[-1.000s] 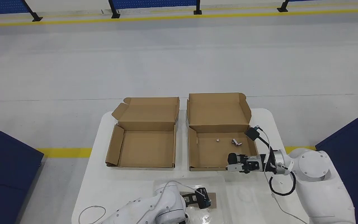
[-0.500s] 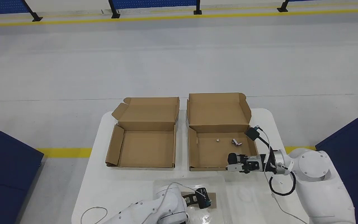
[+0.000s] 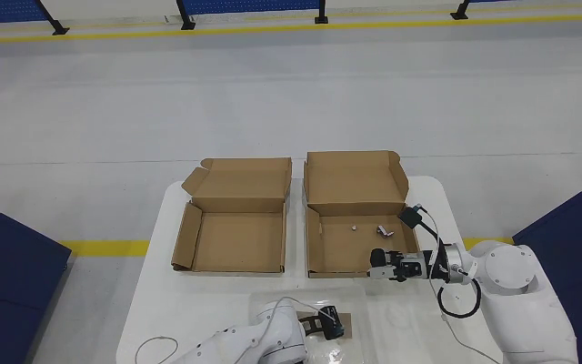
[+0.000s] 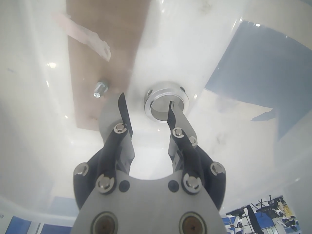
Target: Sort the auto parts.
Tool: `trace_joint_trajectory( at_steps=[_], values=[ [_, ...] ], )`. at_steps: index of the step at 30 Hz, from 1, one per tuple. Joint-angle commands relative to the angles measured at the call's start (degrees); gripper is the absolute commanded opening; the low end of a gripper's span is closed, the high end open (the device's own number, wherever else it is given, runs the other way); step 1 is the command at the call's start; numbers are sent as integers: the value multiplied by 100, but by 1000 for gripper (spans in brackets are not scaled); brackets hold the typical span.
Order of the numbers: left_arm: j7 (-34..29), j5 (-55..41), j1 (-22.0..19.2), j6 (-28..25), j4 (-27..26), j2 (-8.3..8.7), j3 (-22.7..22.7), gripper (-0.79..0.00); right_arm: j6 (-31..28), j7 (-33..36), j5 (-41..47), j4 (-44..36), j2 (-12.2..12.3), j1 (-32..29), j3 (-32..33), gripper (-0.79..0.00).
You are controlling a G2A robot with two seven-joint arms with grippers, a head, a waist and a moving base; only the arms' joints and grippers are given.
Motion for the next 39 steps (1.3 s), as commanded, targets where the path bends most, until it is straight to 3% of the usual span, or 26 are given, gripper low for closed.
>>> trace_joint_trajectory(
  at_steps=[1, 12, 20, 30, 39],
  values=[
    [12, 121, 13, 86, -9, -1, -14, -480, 0, 0, 0, 0, 0, 0, 0, 0],
    [-121, 484, 182, 333, -193, 59, -232, -483, 0, 0, 0, 0, 0, 0, 0, 0],
    [-120, 390, 303, 47, -290, 82, -309, -471, 0, 0, 0, 0, 0, 0, 0, 0],
    [-95, 322, 288, -81, -109, 11, -283, -477, 0, 0, 0, 0, 0, 0, 0, 0],
    [-109, 316, 217, -79, 41, -89, -223, -542, 0, 0, 0, 0, 0, 0, 0, 0]
  ],
)
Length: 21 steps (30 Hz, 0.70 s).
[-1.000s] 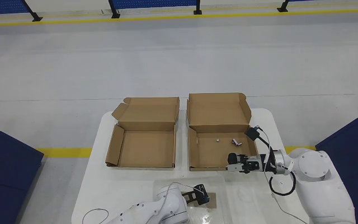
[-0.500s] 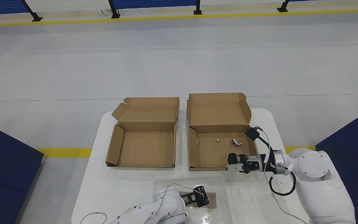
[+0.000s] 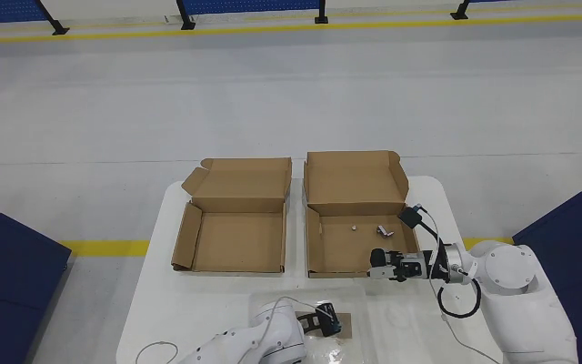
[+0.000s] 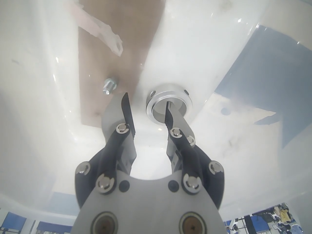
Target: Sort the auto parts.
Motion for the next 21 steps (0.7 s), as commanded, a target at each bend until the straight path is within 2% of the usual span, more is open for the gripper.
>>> trace_joint_trajectory(
  at_steps=[1, 6, 13, 21],
  values=[
    [7, 7, -1, -3, 15, -11, 1, -551, 0, 0, 0, 0, 0, 0, 0, 0],
    [-21, 17, 4, -23, 38, -35, 2, -606, 0, 0, 0, 0, 0, 0, 0, 0],
    [-95, 138, 35, 65, -6, -39, -50, -585, 0, 0, 0, 0, 0, 0, 0, 0],
    [-140, 131, 86, -63, -9, -76, 17, -570, 0, 0, 0, 0, 0, 0, 0, 0]
  ],
)
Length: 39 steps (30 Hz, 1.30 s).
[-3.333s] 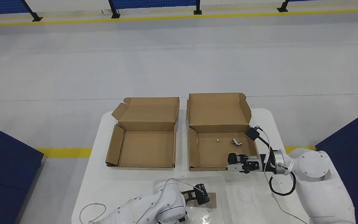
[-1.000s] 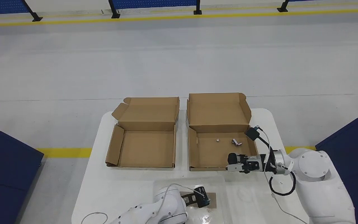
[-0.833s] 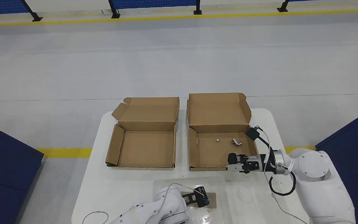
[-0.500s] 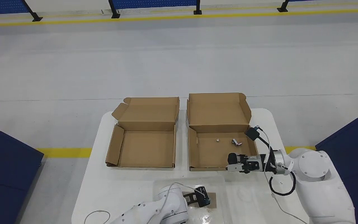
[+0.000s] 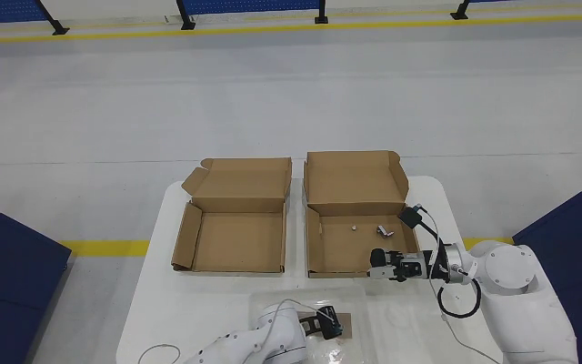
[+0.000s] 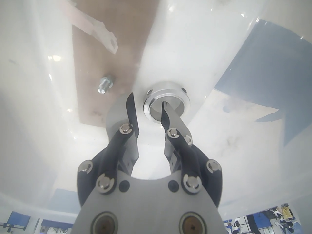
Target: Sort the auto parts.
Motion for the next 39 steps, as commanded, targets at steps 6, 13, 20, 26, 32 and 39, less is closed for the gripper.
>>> trace_joint_trajectory(
  at_steps=[6, 13, 20, 26, 32, 39],
  values=[
    [53, 43, -22, 18, 110, -53, 19, -582, 0, 0, 0, 0, 0, 0, 0, 0],
    [98, 79, -39, 37, 208, -101, 19, -785, 0, 0, 0, 0, 0, 0, 0, 0],
    [26, 128, -8, 48, 140, -105, -35, -785, 0, 0, 0, 0, 0, 0, 0, 0],
    [-151, 202, 94, 30, -181, -33, -185, -785, 0, 0, 0, 0, 0, 0, 0, 0],
    [-280, 241, 265, -164, -741, 96, -416, -785, 0, 0, 0, 0, 0, 0, 0, 0],
    [-167, 165, 502, -611, -1387, 277, -771, -785, 0, 0, 0, 0, 0, 0, 0, 0]
  ],
)
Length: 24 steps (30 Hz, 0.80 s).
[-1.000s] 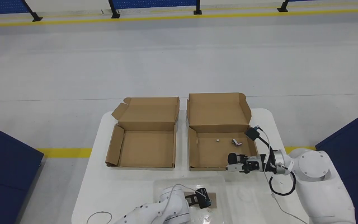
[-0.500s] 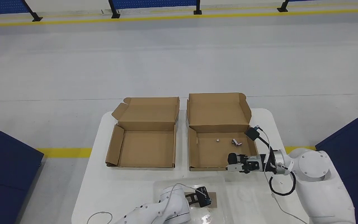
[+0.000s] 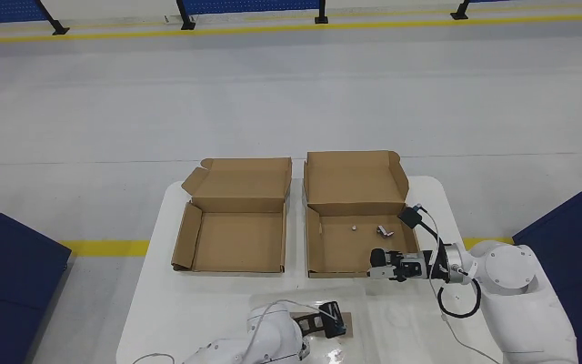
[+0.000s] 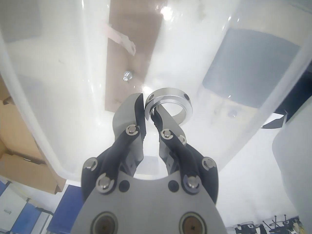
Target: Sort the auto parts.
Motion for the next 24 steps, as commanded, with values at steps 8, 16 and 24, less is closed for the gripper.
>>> trace_joint_trajectory(
  at_steps=[8, 16, 24],
  values=[
    [104, -7, 59, -222, -298, 106, -175, -785, 0, 0, 0, 0, 0, 0, 0, 0],
    [1144, -273, 268, -531, -419, 218, -618, -785, 0, 0, 0, 0, 0, 0, 0, 0],
    [3043, -801, 1019, -2641, -707, 668, -2033, -785, 0, 0, 0, 0, 0, 0, 0, 0]
  ],
)
